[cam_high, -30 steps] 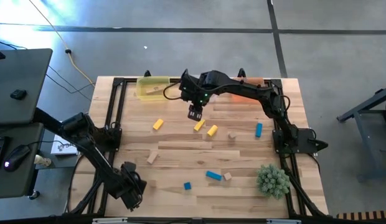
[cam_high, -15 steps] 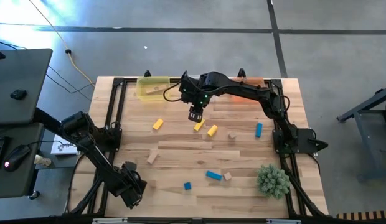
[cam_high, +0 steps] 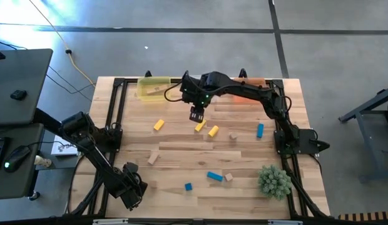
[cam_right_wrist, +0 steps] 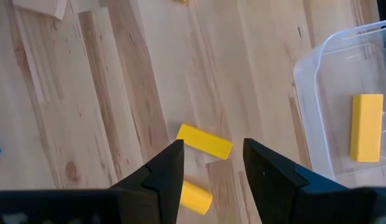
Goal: Sort & place blocks by color
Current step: Put the blue block into the orange bin
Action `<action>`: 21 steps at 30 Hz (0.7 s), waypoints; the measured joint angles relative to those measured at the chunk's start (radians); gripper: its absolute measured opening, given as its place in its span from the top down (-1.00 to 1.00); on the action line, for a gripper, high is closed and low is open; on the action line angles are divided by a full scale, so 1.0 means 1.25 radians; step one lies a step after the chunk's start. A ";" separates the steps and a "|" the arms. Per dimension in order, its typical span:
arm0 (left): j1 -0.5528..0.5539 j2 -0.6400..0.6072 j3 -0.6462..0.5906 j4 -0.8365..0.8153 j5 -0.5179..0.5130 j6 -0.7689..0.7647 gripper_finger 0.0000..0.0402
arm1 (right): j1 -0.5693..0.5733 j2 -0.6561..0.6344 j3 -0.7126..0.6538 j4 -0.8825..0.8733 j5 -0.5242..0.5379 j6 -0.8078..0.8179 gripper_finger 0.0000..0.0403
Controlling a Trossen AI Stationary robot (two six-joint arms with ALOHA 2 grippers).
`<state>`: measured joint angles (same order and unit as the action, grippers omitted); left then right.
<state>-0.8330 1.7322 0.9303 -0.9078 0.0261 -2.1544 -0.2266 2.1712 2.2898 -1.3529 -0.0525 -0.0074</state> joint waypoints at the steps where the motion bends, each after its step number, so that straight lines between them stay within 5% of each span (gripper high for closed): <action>1: 0.000 -0.003 0.000 0.000 0.000 -0.001 0.48 | -0.003 0.000 0.000 0.000 0.000 -0.002 0.24; 12: 0.017 -0.111 0.021 -0.004 -0.226 -0.060 0.48 | -0.049 0.000 0.000 0.004 -0.028 -0.087 0.24; 21: 0.096 -0.228 0.022 -0.019 -0.363 0.007 0.48 | -0.071 0.000 0.000 0.003 -0.024 -0.210 0.24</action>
<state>-0.7134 1.4468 0.9577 -0.9310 -0.4278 -2.1460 -0.3149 2.1712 2.2898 -1.3487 -0.0821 -0.2703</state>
